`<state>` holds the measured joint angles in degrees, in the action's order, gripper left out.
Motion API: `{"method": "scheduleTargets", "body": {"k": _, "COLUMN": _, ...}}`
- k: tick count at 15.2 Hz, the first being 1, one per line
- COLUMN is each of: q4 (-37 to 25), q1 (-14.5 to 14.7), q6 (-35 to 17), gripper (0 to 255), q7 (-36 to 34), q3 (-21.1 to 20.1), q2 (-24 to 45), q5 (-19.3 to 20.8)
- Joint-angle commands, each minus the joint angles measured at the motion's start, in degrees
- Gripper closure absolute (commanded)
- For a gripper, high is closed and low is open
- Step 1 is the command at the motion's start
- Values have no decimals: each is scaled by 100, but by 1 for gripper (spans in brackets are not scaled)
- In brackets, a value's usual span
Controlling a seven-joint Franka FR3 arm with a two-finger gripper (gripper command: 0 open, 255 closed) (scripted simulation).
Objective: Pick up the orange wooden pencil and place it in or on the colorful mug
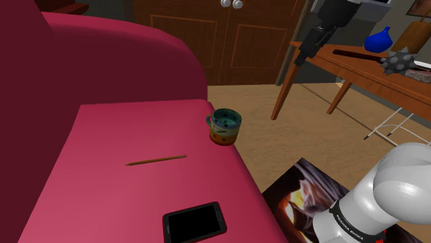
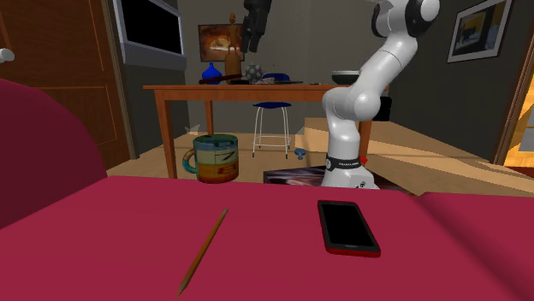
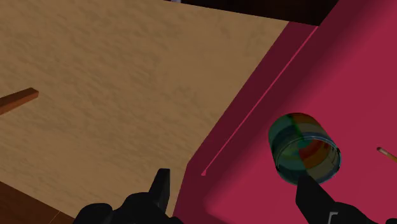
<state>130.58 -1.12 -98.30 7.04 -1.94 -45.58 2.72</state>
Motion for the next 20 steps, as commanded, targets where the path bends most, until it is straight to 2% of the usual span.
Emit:
{"method": "scheduleTargets", "body": {"k": 1, "q4": 0, "q1": 0, "q6": 0, "gripper": 0, "q7": 0, "q3": 0, "q2": 0, "q5": 0}}
{"method": "scheduleTargets", "body": {"k": 11, "q4": -98, "q1": 574, "q6": -1120, "gripper": 0, "q7": 333, "q3": -649, "q2": 1349, "q5": -23}}
{"method": "scheduleTargets", "body": {"k": 20, "q4": -429, "q1": 975, "q6": -1938, "gripper": 0, "q7": 529, "q3": -1287, "q2": 2662, "q5": 210}}
